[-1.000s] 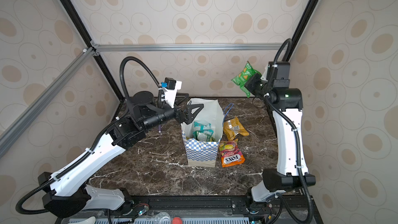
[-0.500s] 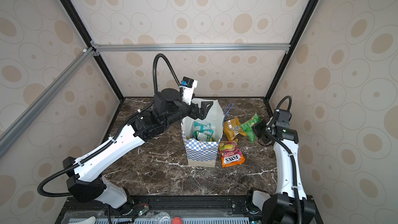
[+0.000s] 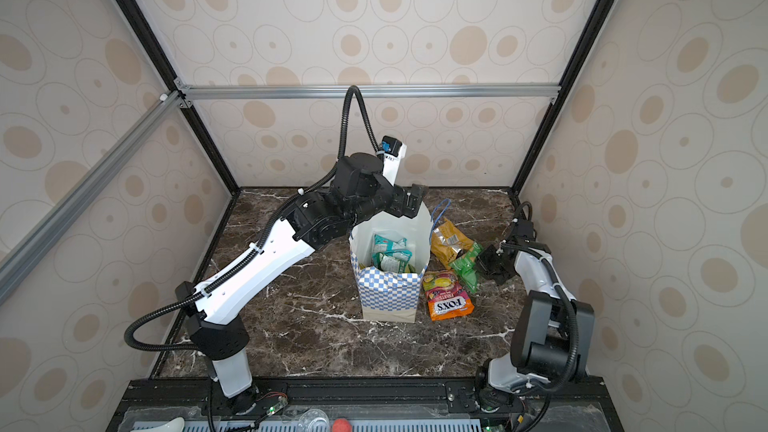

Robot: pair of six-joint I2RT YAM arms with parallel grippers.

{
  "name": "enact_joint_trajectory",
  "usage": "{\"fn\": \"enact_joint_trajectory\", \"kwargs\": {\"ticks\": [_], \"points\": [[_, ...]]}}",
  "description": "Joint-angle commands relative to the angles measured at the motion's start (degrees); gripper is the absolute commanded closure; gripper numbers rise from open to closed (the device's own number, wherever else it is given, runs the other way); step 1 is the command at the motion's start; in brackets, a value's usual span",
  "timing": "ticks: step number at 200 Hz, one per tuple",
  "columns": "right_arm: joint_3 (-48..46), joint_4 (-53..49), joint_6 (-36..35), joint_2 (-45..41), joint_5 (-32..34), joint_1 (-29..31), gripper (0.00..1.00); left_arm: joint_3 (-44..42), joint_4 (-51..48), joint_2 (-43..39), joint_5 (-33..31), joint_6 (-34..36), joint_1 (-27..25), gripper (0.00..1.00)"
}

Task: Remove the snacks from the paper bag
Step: 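Release the green packet by the Fox's packet while the left gripper reaches bagward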

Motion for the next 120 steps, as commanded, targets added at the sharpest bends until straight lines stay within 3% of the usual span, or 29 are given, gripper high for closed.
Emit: {"fn": "enact_joint_trajectory", "kwargs": {"ticks": [1, 42, 86, 120], "points": [[0.13, 0.48, -1.6, 2.14, 0.32, -0.16, 0.71, 2.51, -4.23, 1.23, -3.07, -1.98, -1.03, 0.03], [2.3, -2.54, -2.85, 0.97, 4.73, -0.16, 0.43, 3.85, -5.37, 3.79, -9.21, -8.17, -1.22, 0.08], [8.81, -15.21, -8.69, -4.63, 16.56, 0.45, 0.17, 8.83, -11.74, 7.3, -13.88, -14.2, -1.29, 0.11], [17.81, -22.2, -8.85, -13.45, 16.91, 1.93, 0.12, 12.17, -17.53, 9.18, -17.72, -18.76, -1.23, 0.19]]}}
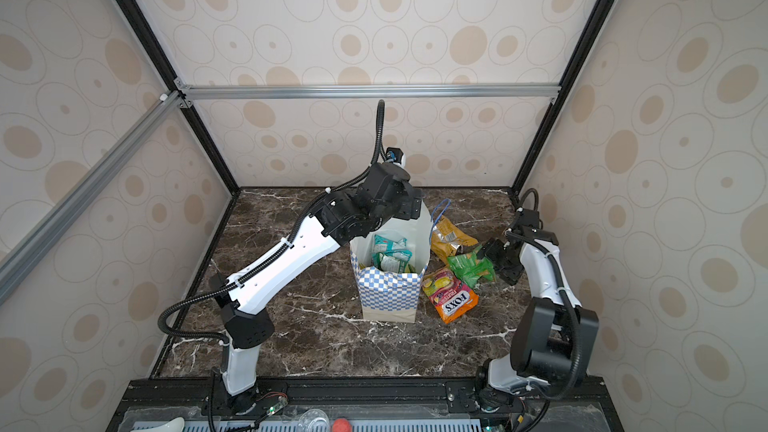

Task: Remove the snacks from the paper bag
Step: 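Raise the right gripper away while the left gripper reaches down into the bag, then lower the left gripper onto the green-and-white packet inside the bag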

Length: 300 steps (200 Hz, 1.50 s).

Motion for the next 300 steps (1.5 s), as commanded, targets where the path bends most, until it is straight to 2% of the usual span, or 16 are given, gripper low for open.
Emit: {"fn": "enact_joint_trajectory", "kwargs": {"ticks": [1, 17, 37, 59, 77, 118, 151, 187, 228, 265, 300], "points": [[6.6, -7.91, -1.38, -7.42, 2.4, 1.43, 0.12, 3.36, -6.44, 0.53, -4.98, -5.74, -0.44, 0.2], [10.44, -8.19, 0.23, -11.26, 0.03, 2.73, 0.08, 3.3, -7.91, 1.08, -5.39, -7.52, -0.43, 0.21], [15.88, -8.21, 3.0, -14.19, -7.28, 3.68, 0.08, 3.27, -8.4, 2.39, -2.71, -7.37, -0.43, 0.21], [17.71, -2.59, 8.01, -17.13, -18.52, 5.26, 0.09, 3.28, -8.31, 4.18, 1.63, -7.92, -0.39, 0.22], [17.79, 2.11, 12.62, -19.15, -23.21, 7.7, 0.09, 3.28, -8.97, 5.97, 4.44, -9.07, -0.34, 0.22], [20.1, -1.42, 13.62, -21.03, -25.18, 10.67, 0.09, 1.4, -11.63, 8.31, 5.82, -10.44, -0.34, 0.2], [21.57, -9.88, 8.11, -22.06, -27.37, 10.71, 0.09, -4.21, -10.83, 7.65, 5.81, -10.59, -0.04, 0.19], [25.6, -21.67, 3.01, -19.7, -26.14, 10.72, 0.09, -10.47, -8.66, 7.29, 10.35, -11.67, 0.99, 0.2], [27.61, -24.79, 0.91, -16.77, -30.44, 10.76, 0.07, -12.59, -8.61, 9.32, 15.67, -14.14, 1.24, 0.2], [31.42, -28.67, -2.19, -15.16, -29.45, 11.56, 0.0, -17.87, -7.4, 9.58, 17.85, -14.47, 2.02, 0.17], [31.18, -29.34, -2.87, -14.9, -29.71, 12.43, 0.0, -22.42, -5.76, 9.88, 16.67, -14.4, 2.63, 0.16]]}}
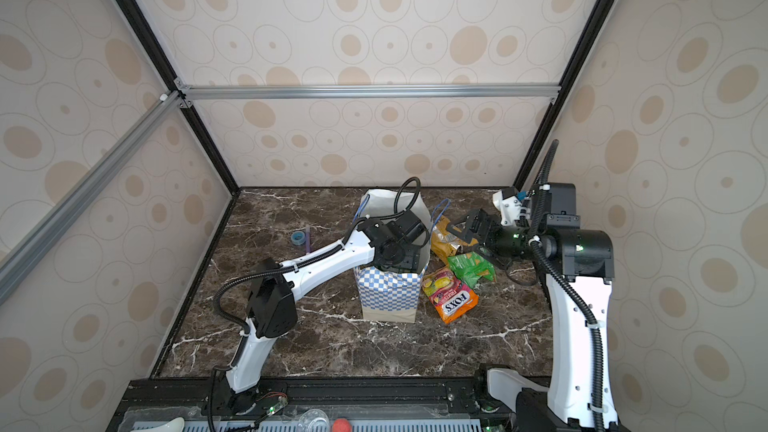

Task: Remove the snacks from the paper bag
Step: 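Lower the left gripper onto the green-and-white packet inside the bag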

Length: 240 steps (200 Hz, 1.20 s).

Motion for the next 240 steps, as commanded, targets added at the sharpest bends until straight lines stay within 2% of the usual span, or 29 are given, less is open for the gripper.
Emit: {"fn": "enact_joint_trajectory", "kwargs": {"ticks": [1, 64, 96, 130, 175, 218, 240], "points": [[0.53, -2.84, -1.94, -0.3, -1.04, 0.58, 0.0, -1.64, 0.65, 1.04, -0.64, -1.41, 0.95, 0.16], [-4.04, 2.85, 2.16, -2.18, -1.9, 0.63, 0.0, -8.25, 3.96, 4.08, 5.02, -0.39, 1.75, 0.12], [-4.89, 3.1, 2.59, -2.64, -1.57, 0.65, 0.0, -10.91, 6.45, 4.95, 7.11, -0.31, 1.83, 0.15], [-5.57, 3.09, 2.6, -2.87, -0.85, 0.65, 0.0, -10.59, 6.26, 6.16, 8.91, -0.57, 1.92, 0.32], [-6.18, 4.13, 3.16, -2.95, -0.38, 0.64, 0.01, -7.93, 4.82, 4.76, 7.68, 0.02, 1.86, 0.7], [-5.97, 4.76, 3.39, -2.96, -0.13, 0.64, 0.01, -2.81, 3.89, 3.96, 7.91, -0.54, 1.93, 0.99], [-6.12, 4.76, 3.03, -3.09, -0.12, 0.63, 0.01, 1.28, 2.71, 3.87, 6.86, -0.66, 1.87, 1.0]]}}
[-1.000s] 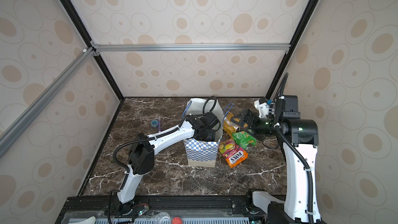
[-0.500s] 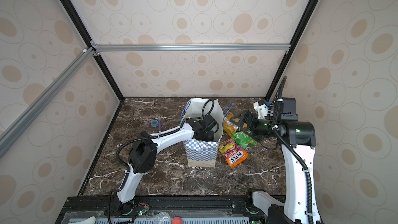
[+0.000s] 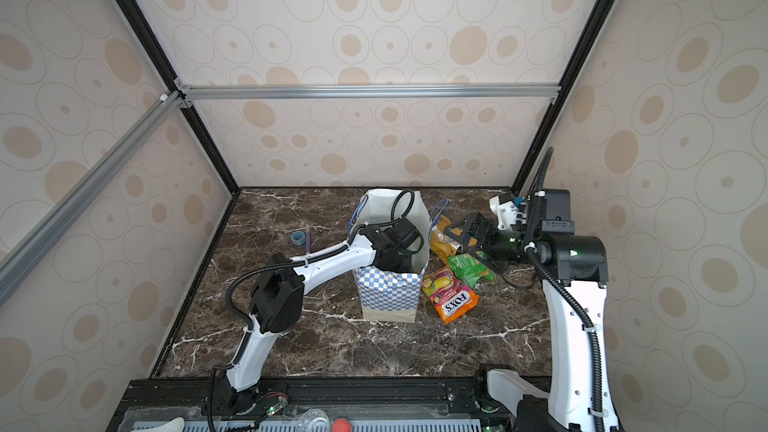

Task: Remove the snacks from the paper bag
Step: 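Lower the left gripper onto the green-and-white packet inside the bag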

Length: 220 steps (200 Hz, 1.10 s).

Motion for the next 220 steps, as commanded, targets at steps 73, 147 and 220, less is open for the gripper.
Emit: {"fn": "enact_joint_trajectory", "kwargs": {"ticks": [73, 147, 220], "points": [[-0.13, 0.55, -0.29, -0.53, 0.17, 0.37, 0.0, 18.99, -8.37, 1.6, -4.28, -0.67, 0.11, 1.0], [0.04, 0.46, -0.11, -0.2, 0.28, 0.37, 0.0, 24.07, -8.0, -1.36, -8.47, -1.7, 0.15, 1.0], [0.44, 0.8, 0.17, 0.28, 0.49, 0.36, 0.0, 27.0, -7.76, -4.22, -10.54, -2.07, 1.04, 1.0]]}}
